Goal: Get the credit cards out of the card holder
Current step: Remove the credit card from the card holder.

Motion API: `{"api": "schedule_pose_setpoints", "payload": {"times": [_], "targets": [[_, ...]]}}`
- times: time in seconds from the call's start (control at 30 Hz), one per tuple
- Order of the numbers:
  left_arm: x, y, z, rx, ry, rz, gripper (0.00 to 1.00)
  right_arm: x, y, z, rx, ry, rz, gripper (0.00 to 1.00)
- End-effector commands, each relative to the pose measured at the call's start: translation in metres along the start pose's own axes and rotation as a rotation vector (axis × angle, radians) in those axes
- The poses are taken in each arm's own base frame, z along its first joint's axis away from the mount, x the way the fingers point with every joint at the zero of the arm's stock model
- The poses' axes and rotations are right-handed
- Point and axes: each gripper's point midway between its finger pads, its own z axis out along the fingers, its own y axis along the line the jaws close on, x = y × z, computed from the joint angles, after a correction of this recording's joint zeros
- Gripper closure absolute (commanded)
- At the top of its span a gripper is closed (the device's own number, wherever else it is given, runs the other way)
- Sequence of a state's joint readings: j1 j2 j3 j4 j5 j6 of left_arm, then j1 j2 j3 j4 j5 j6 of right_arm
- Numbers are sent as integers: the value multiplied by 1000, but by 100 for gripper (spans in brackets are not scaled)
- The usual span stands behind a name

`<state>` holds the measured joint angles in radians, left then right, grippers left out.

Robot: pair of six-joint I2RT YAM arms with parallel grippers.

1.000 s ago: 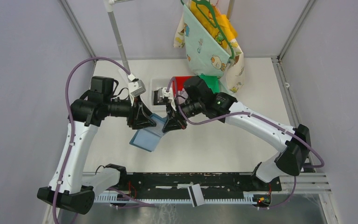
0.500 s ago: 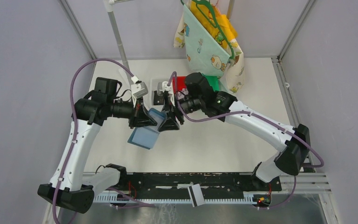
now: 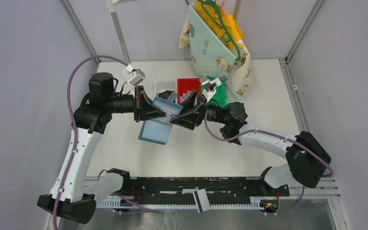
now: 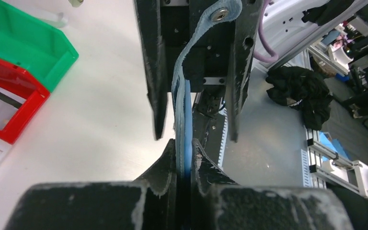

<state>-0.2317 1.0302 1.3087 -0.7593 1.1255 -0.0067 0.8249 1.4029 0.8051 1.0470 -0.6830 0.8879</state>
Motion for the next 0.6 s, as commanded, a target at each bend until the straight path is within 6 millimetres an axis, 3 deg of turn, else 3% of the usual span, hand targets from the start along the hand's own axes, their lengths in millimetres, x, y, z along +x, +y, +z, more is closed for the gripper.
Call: {"api": "schedule_pose_setpoints", "payload": {"times": [0.0, 0.03, 0.13, 0.2, 0.27, 0.37, 0.57], "targets": [[-5, -13, 0, 34, -53, -51, 98, -44, 60, 1, -240, -207, 8, 43], [-1, -11, 1, 26, -58, -63, 98, -41, 60, 1, -243, -203, 15, 48], [9, -6, 1, -9, -70, -78, 95, -29, 57, -1, -236, -163, 36, 82], [15, -2, 0, -35, -68, -95, 81, -15, 53, -3, -220, -105, 48, 100], [24, 0, 1, -41, -47, -114, 51, 1, 45, -4, -188, -24, 43, 100], [41, -1, -2, -29, 18, -88, 29, 26, 26, -3, -112, 150, -18, 100], [80, 3, -10, 4, 182, 39, 30, 61, -13, -16, 43, 528, -125, 100]]}}
